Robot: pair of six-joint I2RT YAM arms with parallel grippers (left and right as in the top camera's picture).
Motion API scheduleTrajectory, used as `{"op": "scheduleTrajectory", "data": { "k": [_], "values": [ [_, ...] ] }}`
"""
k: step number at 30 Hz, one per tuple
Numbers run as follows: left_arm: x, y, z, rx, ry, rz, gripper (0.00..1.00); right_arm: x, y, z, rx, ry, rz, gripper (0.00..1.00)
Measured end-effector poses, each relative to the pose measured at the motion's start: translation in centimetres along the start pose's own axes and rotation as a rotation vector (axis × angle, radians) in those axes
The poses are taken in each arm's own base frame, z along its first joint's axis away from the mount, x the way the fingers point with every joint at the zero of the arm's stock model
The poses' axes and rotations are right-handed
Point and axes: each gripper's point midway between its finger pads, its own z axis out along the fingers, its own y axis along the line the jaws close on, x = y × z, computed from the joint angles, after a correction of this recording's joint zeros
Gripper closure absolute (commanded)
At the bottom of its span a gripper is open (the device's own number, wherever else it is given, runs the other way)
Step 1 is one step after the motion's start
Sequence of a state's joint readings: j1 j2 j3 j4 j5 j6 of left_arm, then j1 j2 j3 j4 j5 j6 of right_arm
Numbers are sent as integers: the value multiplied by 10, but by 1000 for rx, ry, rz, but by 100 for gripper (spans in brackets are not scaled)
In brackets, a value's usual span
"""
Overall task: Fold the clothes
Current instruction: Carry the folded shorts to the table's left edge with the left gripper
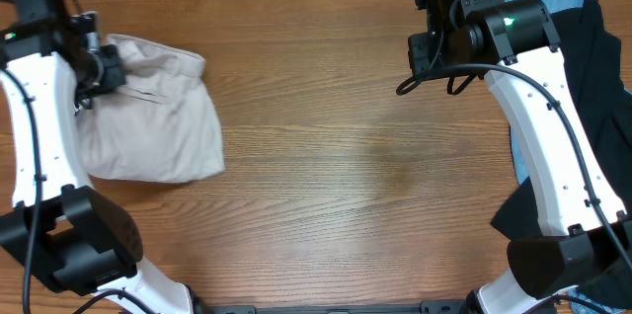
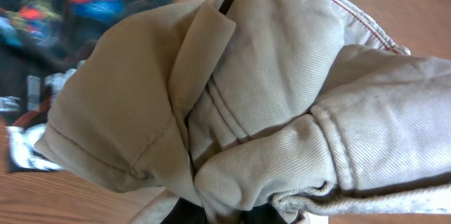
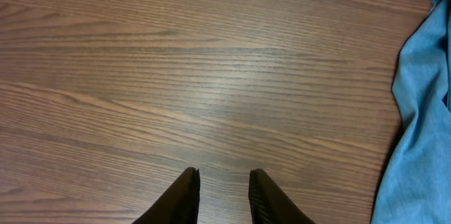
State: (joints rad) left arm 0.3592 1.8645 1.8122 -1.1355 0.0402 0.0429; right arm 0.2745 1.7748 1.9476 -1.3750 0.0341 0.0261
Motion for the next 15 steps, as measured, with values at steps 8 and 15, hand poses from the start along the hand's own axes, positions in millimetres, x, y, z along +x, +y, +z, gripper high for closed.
{"op": "scheduleTrajectory", "data": {
  "k": [8,15],
  "values": [
    [-30,50,-5,-43,-141,-74,96,2,0,0,0,7,-1,73],
    [-53,76,-13,-22,-260,-117,96,2,0,0,0,9,0,73]
  ]
}}
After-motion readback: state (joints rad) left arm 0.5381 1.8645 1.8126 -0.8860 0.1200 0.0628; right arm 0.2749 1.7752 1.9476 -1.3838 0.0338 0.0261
